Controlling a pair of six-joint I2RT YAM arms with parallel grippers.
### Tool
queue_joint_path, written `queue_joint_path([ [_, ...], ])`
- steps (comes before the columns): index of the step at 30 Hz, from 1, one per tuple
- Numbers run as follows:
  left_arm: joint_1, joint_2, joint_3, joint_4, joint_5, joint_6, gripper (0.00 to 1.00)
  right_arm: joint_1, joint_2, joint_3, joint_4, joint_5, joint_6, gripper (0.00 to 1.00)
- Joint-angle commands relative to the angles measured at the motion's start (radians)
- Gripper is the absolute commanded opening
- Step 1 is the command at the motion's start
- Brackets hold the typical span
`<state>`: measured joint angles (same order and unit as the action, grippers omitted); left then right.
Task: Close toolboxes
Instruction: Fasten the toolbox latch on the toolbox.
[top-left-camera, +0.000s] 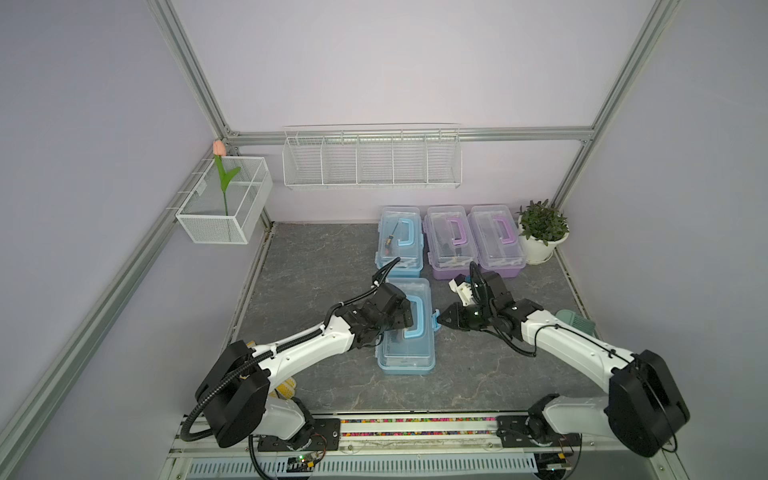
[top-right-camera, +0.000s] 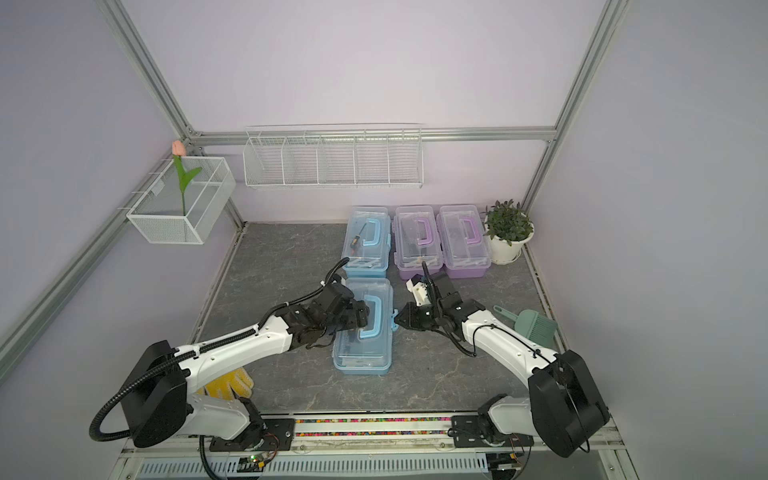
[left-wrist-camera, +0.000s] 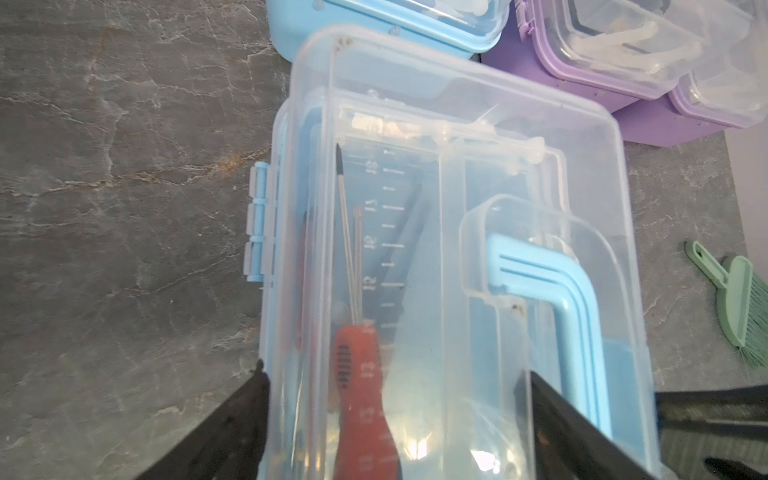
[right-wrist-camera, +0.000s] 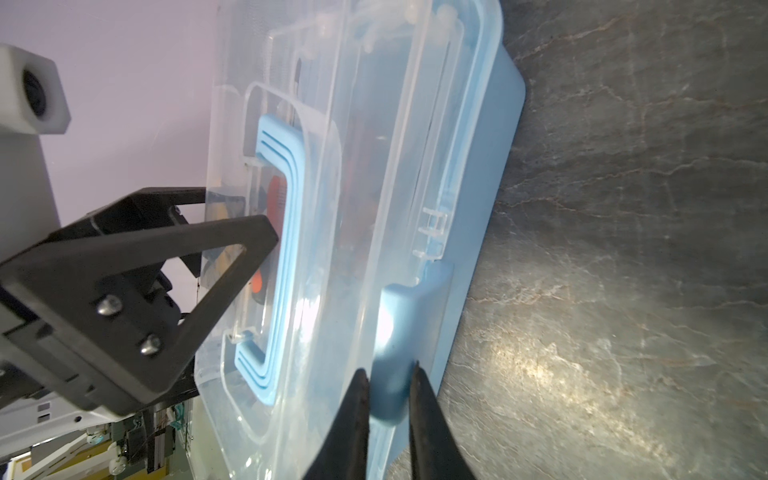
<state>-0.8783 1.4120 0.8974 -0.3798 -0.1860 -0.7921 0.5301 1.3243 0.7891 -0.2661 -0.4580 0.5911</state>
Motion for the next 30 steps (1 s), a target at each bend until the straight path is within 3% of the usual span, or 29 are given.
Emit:
queue_joint_path([
  [1,-0.02,0.053,-0.053,-0.162,0.066,0.017,0.91,0.001,0.029,-0.014,0.074,-0.029,0.008,0.17],
  [6,-0.02,0.056,-0.053,-0.16,0.067,0.016,0.91,0.004,0.039,-0.02,0.113,-0.053,0.018,0.25],
  [30,-0.02,0.054,-0.056,-0.159,0.063,0.014,0.91,0.011,0.109,-0.017,0.117,-0.047,0.036,0.23],
])
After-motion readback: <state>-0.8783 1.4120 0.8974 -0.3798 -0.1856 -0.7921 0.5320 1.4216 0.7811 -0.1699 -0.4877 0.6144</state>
